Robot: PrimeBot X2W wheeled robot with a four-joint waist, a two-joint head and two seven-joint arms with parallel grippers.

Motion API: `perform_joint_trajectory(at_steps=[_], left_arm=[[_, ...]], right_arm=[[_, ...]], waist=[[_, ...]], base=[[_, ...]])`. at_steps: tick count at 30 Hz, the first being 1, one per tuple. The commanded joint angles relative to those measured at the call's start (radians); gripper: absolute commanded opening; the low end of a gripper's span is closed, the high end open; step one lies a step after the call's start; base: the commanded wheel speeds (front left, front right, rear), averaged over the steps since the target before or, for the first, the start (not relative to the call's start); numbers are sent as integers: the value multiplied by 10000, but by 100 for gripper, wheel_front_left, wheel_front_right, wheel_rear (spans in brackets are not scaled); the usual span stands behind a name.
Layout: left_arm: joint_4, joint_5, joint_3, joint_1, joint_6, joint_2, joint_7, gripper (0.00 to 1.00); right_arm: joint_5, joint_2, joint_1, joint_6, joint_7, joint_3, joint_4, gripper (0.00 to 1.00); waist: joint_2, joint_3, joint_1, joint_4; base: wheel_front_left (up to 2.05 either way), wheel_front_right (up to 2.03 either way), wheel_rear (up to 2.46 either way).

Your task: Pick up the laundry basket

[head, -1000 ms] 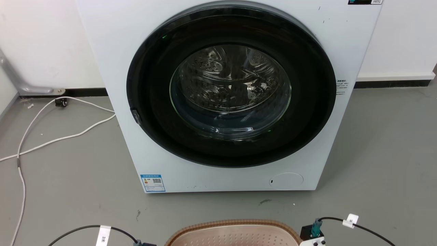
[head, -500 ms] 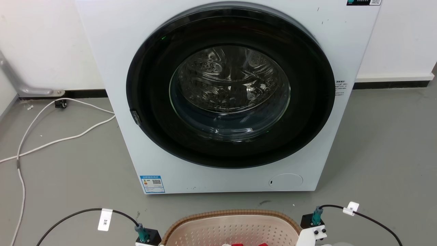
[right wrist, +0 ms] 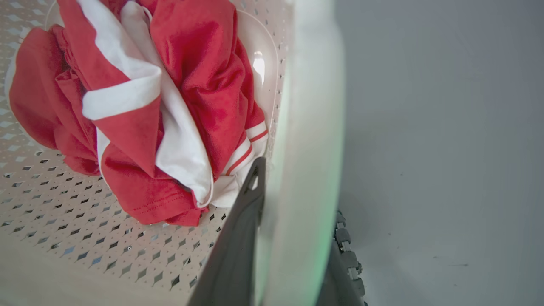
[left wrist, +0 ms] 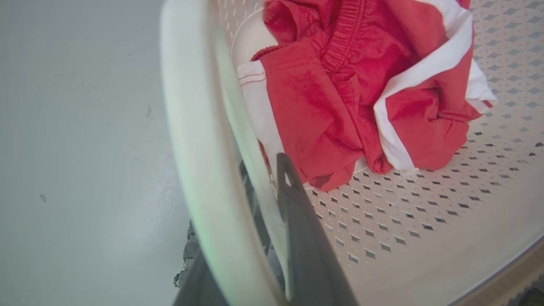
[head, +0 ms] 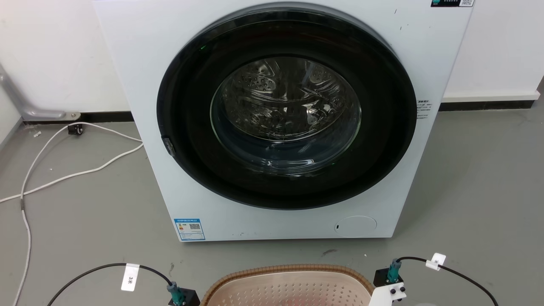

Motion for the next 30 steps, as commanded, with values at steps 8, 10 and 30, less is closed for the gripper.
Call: perform_joint_trajectory(at_steps=[8, 10, 30], left_arm=[[-1, 111, -35, -186, -124, 148, -36, 0], [5, 119, -35, -197, -124, 170, -19, 0], [25, 205, -34, -174, -116, 195, 14, 0]], right_arm=[[127, -103, -254, 28, -9, 151, 29, 0], [129, -108, -291, 28, 12, 179, 41, 0], [398, -72, -317, 28, -63, 453, 148, 0]], waist=[[-1, -16, -1, -16], [-1, -22, -1, -22], [-1, -22, -1, -21]], base=[[0, 0, 0], [0, 0, 0], [0, 0, 0]])
